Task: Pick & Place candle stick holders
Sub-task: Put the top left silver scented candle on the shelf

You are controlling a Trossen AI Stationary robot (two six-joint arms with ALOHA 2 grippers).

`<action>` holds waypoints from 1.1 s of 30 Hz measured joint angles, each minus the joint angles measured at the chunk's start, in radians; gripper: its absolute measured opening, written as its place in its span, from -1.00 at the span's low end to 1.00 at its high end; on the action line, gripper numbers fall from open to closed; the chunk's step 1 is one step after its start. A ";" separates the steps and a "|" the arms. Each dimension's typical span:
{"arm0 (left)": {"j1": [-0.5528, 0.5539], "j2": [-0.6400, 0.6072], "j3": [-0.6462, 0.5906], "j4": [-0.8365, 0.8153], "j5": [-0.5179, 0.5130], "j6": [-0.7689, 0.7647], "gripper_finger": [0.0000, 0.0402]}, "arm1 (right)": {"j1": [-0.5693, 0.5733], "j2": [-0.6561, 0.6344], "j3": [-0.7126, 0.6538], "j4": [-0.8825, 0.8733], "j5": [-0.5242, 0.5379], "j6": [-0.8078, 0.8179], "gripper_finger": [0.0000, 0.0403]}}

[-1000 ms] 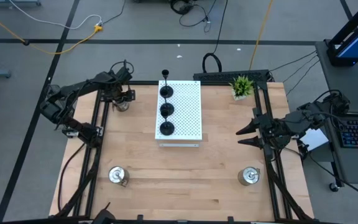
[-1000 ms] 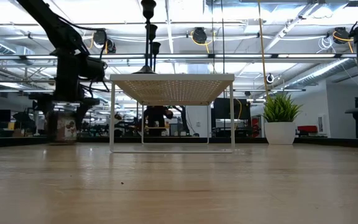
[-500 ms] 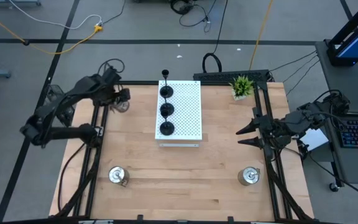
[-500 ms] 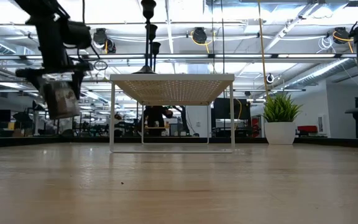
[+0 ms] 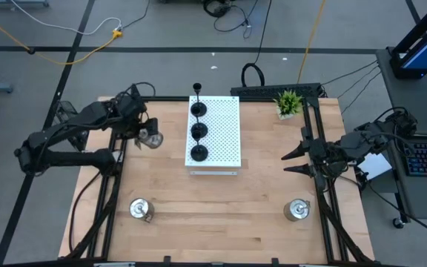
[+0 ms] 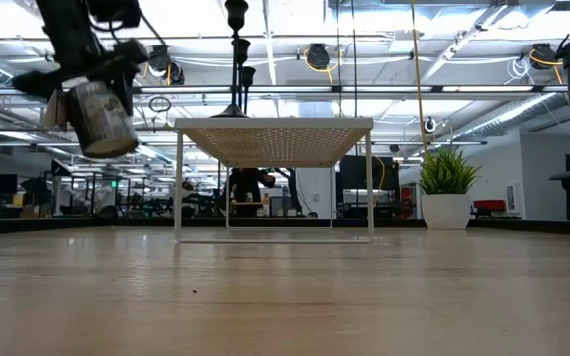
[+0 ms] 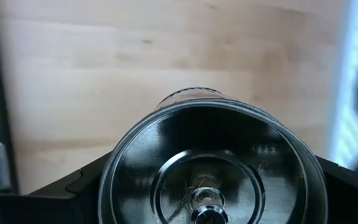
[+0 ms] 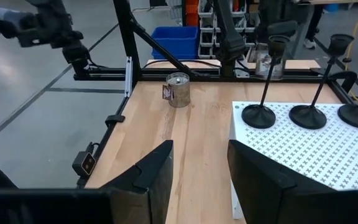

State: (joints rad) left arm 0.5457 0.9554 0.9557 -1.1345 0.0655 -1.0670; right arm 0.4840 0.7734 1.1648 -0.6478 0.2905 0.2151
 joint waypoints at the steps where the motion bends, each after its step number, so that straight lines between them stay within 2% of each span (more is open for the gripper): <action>1: -0.029 0.000 0.014 -0.013 0.004 -0.021 0.76 | 0.000 0.000 0.000 0.003 0.000 0.000 -0.29; 9: -0.309 0.016 0.124 -0.165 0.020 -0.252 0.76 | 0.000 0.001 0.000 0.009 -0.004 -0.027 -0.29; 13: -0.468 0.065 0.162 -0.154 0.022 -0.376 0.76 | 0.000 0.014 0.000 0.023 -0.005 -0.074 -0.29; 19: -0.690 0.198 0.243 -0.098 0.005 -0.523 0.76 | 0.000 0.059 0.000 0.048 -0.007 -0.149 -0.29; 27: -0.926 0.407 0.421 -0.062 -0.094 -0.707 0.76 | 0.000 0.129 0.000 0.046 -0.009 -0.183 -0.29; 33: -1.050 0.579 0.624 -0.058 -0.183 -0.818 0.76 | 0.000 0.172 0.000 0.062 -0.122 -0.208 -0.29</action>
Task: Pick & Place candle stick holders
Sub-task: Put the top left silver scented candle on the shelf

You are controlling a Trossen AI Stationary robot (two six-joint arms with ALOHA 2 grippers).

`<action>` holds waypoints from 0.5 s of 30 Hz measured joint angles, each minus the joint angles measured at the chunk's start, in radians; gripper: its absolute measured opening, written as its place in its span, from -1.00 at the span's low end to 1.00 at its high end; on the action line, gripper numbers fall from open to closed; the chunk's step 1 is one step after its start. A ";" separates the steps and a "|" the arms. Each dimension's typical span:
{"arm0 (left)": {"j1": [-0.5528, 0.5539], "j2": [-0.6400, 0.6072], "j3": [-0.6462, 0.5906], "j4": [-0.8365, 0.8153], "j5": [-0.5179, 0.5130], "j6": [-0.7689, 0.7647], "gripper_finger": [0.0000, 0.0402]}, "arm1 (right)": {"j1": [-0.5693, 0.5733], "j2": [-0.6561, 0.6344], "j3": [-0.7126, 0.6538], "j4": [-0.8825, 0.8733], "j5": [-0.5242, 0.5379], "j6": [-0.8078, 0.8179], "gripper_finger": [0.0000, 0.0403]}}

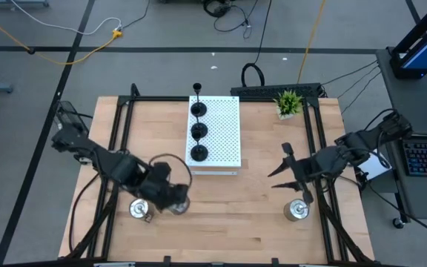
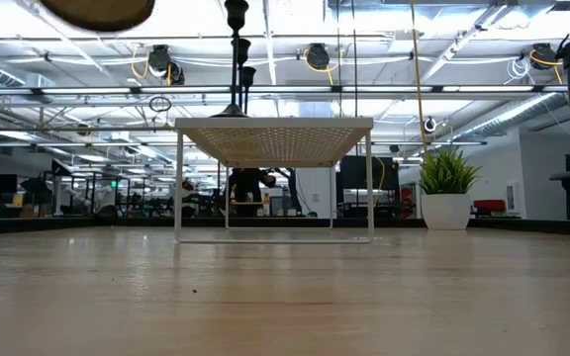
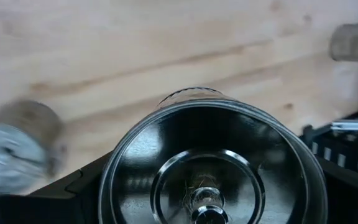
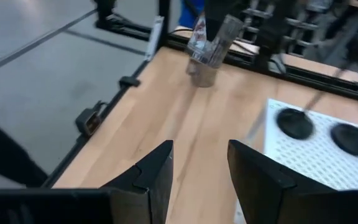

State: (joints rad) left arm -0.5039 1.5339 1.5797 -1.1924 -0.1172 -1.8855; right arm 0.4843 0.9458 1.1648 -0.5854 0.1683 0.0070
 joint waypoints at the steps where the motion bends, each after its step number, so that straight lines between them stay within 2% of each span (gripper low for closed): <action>1: -0.014 0.030 0.035 -0.001 -0.011 -0.013 0.76 | 0.000 0.006 0.000 0.005 -0.016 -0.014 -0.29; 8: -0.075 0.231 0.263 0.000 -0.060 -0.056 0.76 | 0.000 0.055 0.000 0.038 -0.046 -0.081 -0.29; 15: -0.076 0.379 0.460 0.001 -0.120 0.014 0.76 | 0.000 0.162 0.000 0.083 -0.158 -0.055 -0.29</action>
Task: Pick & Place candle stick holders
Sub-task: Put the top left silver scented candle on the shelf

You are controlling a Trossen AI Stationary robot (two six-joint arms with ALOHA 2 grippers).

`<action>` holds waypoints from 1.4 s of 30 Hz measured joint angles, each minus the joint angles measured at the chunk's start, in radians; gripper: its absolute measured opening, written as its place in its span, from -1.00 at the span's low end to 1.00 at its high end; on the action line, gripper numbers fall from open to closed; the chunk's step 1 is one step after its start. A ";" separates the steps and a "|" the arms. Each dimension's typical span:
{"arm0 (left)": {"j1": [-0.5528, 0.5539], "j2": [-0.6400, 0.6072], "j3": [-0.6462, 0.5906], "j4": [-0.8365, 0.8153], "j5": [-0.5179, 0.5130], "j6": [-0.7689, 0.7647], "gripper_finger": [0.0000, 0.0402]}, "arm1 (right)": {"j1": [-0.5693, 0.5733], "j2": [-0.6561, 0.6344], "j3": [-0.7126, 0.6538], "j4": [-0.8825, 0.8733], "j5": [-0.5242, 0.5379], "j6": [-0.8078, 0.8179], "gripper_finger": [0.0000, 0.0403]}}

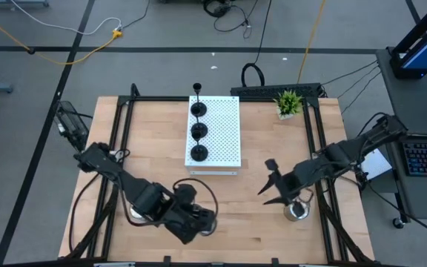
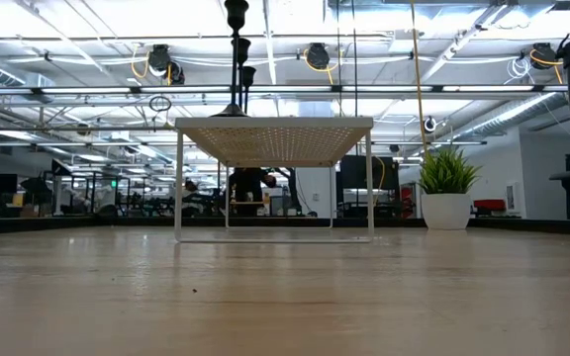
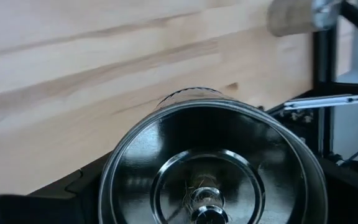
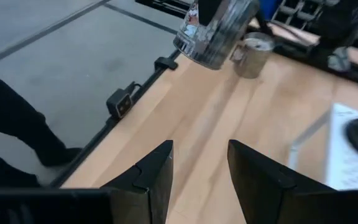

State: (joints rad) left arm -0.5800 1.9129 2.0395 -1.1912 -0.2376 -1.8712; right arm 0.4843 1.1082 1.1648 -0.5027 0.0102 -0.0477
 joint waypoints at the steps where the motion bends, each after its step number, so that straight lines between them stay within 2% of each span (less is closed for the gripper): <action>1: 0.003 0.012 0.019 0.000 -0.012 0.019 0.76 | 0.000 0.019 0.000 0.017 -0.012 0.011 -0.29; 5: 0.011 0.040 0.052 0.032 -0.063 0.108 0.76 | 0.000 0.094 0.000 0.090 -0.016 0.053 -0.29; 18: 0.002 0.043 0.052 0.083 -0.107 0.269 0.76 | 0.000 0.252 0.000 0.358 -0.013 0.207 -0.27; 22: -0.010 0.043 0.052 0.081 -0.107 0.281 0.76 | 0.000 0.297 0.000 0.419 -0.010 0.235 -0.11; 28: -0.024 0.043 0.052 0.071 -0.131 0.280 0.76 | -0.006 0.347 0.000 0.535 -0.008 0.231 0.31; 32: -0.025 0.044 0.052 0.061 -0.132 0.276 0.76 | -0.007 0.337 0.000 0.546 -0.011 0.200 0.51; 36: -0.025 0.044 0.052 0.059 -0.132 0.277 0.76 | -0.007 0.319 0.000 0.524 -0.011 0.255 0.60; 42: -0.025 0.044 0.052 0.059 -0.155 0.284 0.76 | -0.007 0.313 0.000 0.525 -0.012 0.400 0.62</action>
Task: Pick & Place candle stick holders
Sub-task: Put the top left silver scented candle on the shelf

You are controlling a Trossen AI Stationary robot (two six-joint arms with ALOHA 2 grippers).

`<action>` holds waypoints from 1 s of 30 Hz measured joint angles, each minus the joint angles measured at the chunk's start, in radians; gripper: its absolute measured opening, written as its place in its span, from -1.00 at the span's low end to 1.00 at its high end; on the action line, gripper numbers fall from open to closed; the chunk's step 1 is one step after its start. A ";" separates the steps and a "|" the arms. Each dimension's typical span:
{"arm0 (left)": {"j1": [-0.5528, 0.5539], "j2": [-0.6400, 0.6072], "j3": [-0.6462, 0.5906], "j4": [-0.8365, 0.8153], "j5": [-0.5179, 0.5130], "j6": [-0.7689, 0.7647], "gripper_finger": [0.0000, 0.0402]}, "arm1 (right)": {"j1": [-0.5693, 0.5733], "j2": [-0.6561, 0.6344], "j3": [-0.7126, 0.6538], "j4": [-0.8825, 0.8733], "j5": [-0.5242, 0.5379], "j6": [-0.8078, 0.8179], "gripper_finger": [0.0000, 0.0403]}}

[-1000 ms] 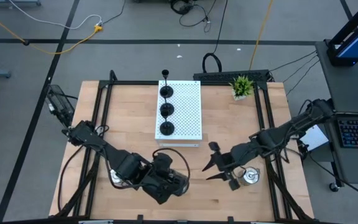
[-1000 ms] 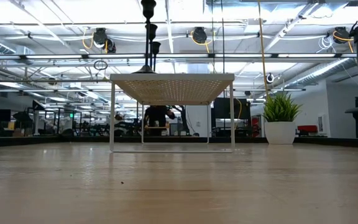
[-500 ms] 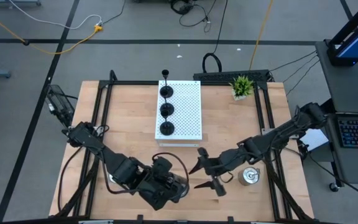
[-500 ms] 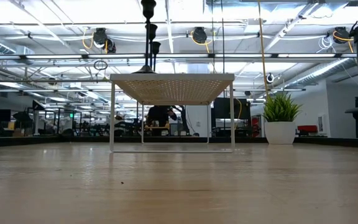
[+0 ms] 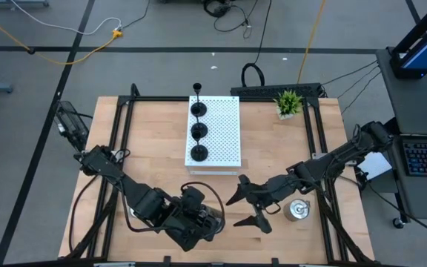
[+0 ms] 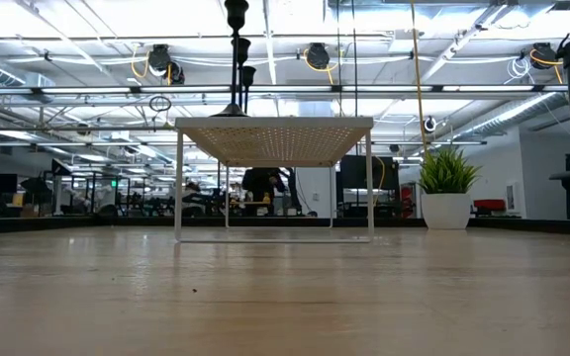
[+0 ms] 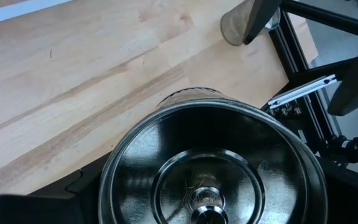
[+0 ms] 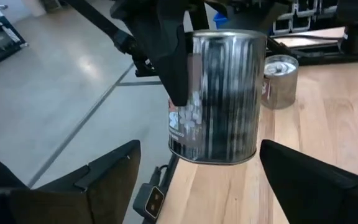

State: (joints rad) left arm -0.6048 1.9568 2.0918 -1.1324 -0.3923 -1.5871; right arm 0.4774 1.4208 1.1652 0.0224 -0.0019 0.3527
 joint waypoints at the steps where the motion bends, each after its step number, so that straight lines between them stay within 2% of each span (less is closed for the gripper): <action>1: 0.000 0.000 0.000 0.000 -0.002 0.000 0.76 | 0.000 0.000 0.000 -0.003 0.002 0.003 0.62; 6: 0.000 0.000 0.000 0.000 -0.009 0.008 0.76 | -0.006 0.000 0.000 -0.007 0.001 0.060 0.70; 12: 0.000 0.000 0.000 0.000 -0.026 0.019 0.76 | -0.007 0.000 0.000 -0.006 -0.010 0.053 0.96; 16: 0.002 0.000 0.000 0.009 -0.029 0.028 0.76 | -0.007 0.000 0.000 0.004 -0.026 0.050 0.97; 23: 0.018 0.000 -0.001 0.051 -0.047 0.067 0.76 | -0.036 0.001 0.000 0.028 0.005 0.030 0.98; 30: 0.041 0.000 -0.002 0.091 -0.062 0.112 0.76 | -0.065 0.001 0.000 0.027 0.006 0.097 0.98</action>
State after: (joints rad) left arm -0.5639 1.9568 2.0895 -1.0418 -0.4548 -1.4750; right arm 0.4127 1.4216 1.1652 0.0498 0.0043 0.4496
